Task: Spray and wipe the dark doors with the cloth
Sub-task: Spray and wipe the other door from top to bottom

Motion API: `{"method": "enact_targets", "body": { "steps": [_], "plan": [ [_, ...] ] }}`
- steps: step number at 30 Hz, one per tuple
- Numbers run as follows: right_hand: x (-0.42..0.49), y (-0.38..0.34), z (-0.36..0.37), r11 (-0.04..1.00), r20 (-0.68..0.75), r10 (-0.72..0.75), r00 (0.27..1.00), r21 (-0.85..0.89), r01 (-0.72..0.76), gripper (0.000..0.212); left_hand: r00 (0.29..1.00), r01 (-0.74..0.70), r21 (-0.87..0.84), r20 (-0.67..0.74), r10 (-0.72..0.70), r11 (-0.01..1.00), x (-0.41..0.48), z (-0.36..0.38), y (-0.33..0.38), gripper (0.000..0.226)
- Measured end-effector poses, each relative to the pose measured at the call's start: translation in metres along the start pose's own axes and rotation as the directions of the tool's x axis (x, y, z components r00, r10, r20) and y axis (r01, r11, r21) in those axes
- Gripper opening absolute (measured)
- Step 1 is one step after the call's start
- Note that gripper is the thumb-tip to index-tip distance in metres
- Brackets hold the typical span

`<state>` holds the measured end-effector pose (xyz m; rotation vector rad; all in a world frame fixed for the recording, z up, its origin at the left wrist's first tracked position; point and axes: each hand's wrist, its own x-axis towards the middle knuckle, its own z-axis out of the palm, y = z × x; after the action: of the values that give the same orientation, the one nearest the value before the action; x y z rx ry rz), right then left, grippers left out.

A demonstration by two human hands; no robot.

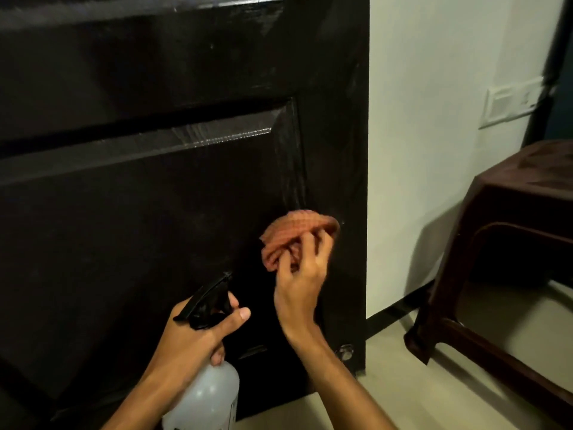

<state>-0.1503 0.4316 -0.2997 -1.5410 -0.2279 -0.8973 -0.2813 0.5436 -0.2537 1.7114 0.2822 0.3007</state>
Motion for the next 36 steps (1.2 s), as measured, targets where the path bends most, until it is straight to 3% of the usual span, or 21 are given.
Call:
{"method": "enact_targets", "body": {
  "steps": [1, 3, 5, 7, 9, 11, 12, 13, 14, 15, 16, 17, 18, 19, 20, 22, 25, 27, 29, 33, 36],
  "plan": [
    [0.012, -0.001, 0.007, 0.985, 0.081, -0.159, 0.984, -0.06, 0.164, 0.033, 1.0, -0.008, -0.001, -0.001, 0.008, 1.0, 0.001, 0.002, 0.002, 0.021],
    [0.027, 0.013, 0.011, 0.914, 0.202, -0.332, 0.921, -0.172, 0.367, 0.034, 1.0, -0.03, -0.005, -0.004, 0.03, 1.0, 0.0, 0.007, 0.006, 0.021],
    [0.01, 0.044, -0.006, 0.866, 0.24, -0.329, 0.914, -0.31, 0.393, 0.03, 0.999, -0.034, -0.008, -0.01, 0.034, 0.999, 0.001, 0.011, 0.011, 0.021],
    [-0.025, 0.077, -0.027, 0.861, 0.278, -0.146, 0.949, -0.437, 0.26, 0.022, 0.999, -0.036, 0.002, 0.01, 0.036, 0.999, 0.002, 0.015, 0.019, 0.022],
    [-0.022, 0.111, -0.027, 0.821, 0.36, 0.11, 0.926, -0.558, 0.119, 0.017, 0.999, -0.044, 0.006, 0.028, 0.043, 0.999, 0.004, 0.018, 0.032, 0.022],
    [0.006, 0.127, -0.018, 0.858, 0.26, 0.259, 0.93, -0.504, -0.098, 0.034, 0.998, -0.061, -0.001, 0.031, 0.061, 0.998, 0.007, 0.019, 0.046, 0.021],
    [0.024, 0.125, -0.002, 0.84, 0.062, 0.498, 0.865, -0.283, -0.463, 0.045, 0.997, -0.073, -0.007, 0.031, 0.073, 0.997, 0.008, 0.019, 0.053, 0.02],
    [0.059, 0.111, 0.015, 0.735, 0.007, 0.662, 0.75, -0.2, -0.648, 0.05, 0.996, -0.086, -0.012, 0.028, 0.086, 0.996, 0.01, 0.019, 0.06, 0.02],
    [0.081, 0.073, 0.017, 0.754, 0.041, 0.651, 0.758, -0.159, -0.638, 0.052, 0.995, -0.097, -0.015, 0.025, 0.097, 0.995, 0.011, 0.02, 0.066, 0.02],
    [0.089, 0.053, 0.01, 0.793, -0.095, 0.493, 0.865, -0.359, -0.492, 0.051, 0.994, -0.107, -0.018, 0.025, 0.107, 0.994, 0.012, 0.022, 0.071, 0.02],
    [0.101, 0.017, 0.004, 0.924, 0.046, 0.174, 0.984, -0.354, -0.147, 0.051, 0.993, -0.114, -0.024, 0.026, 0.115, 0.993, 0.012, 0.024, 0.074, 0.021],
    [0.106, -0.006, 0.008, 0.9, 0.195, -0.203, 0.96, -0.35, 0.262, 0.056, 0.992, -0.119, -0.032, 0.026, 0.12, 0.992, 0.012, 0.025, 0.076, 0.021],
    [0.107, -0.013, 0.0, 0.775, 0.323, -0.438, 0.839, -0.338, 0.534, 0.058, 0.992, -0.12, -0.038, 0.025, 0.121, 0.992, 0.013, 0.028, 0.076, 0.022],
    [0.106, -0.008, -0.005, 0.687, 0.451, -0.483, 0.75, -0.335, 0.644, 0.056, 0.993, -0.117, -0.04, 0.022, 0.118, 0.992, 0.013, 0.03, 0.075, 0.023],
    [0.096, 0.005, -0.01, 0.733, 0.425, -0.406, 0.809, -0.377, 0.566, 0.053, 0.993, -0.111, -0.038, 0.023, 0.112, 0.993, 0.012, 0.033, 0.073, 0.022],
    [0.063, 0.04, -0.023, 0.762, 0.485, -0.256, 0.836, -0.431, 0.484, 0.048, 0.994, -0.096, -0.032, 0.042, 0.097, 0.995, 0.009, 0.039, 0.068, 0.021],
    [0.015, 0.081, -0.051, 0.79, 0.647, -0.125, 0.752, -0.394, 0.47, 0.042, 0.995, -0.086, -0.025, 0.053, 0.087, 0.996, 0.003, 0.039, 0.068, 0.02],
    [0.019, 0.07, -0.059, 0.851, 0.679, -0.067, 0.731, -0.343, 0.397, 0.06, 0.995, -0.092, -0.023, 0.046, 0.093, 0.996, 0.003, 0.036, 0.071, 0.021],
    [0.056, 0.038, -0.049, 0.863, 0.667, -0.146, 0.731, -0.275, 0.424, 0.083, 0.994, -0.099, -0.027, 0.04, 0.1, 0.995, 0.006, 0.035, 0.075, 0.023],
    [0.157, -0.04, -0.023, 0.778, 0.393, -0.436, 0.81, -0.288, 0.559, 0.042, 0.993, -0.113, -0.036, 0.039, 0.114, 0.993, 0.015, 0.04, 0.077, 0.023],
    [0.182, -0.04, -0.021, 0.787, 0.214, -0.443, 0.871, -0.373, 0.492, 0.046, 0.991, -0.124, -0.027, 0.04, 0.125, 0.992, 0.021, 0.045, 0.074, 0.022]
  ]
}}
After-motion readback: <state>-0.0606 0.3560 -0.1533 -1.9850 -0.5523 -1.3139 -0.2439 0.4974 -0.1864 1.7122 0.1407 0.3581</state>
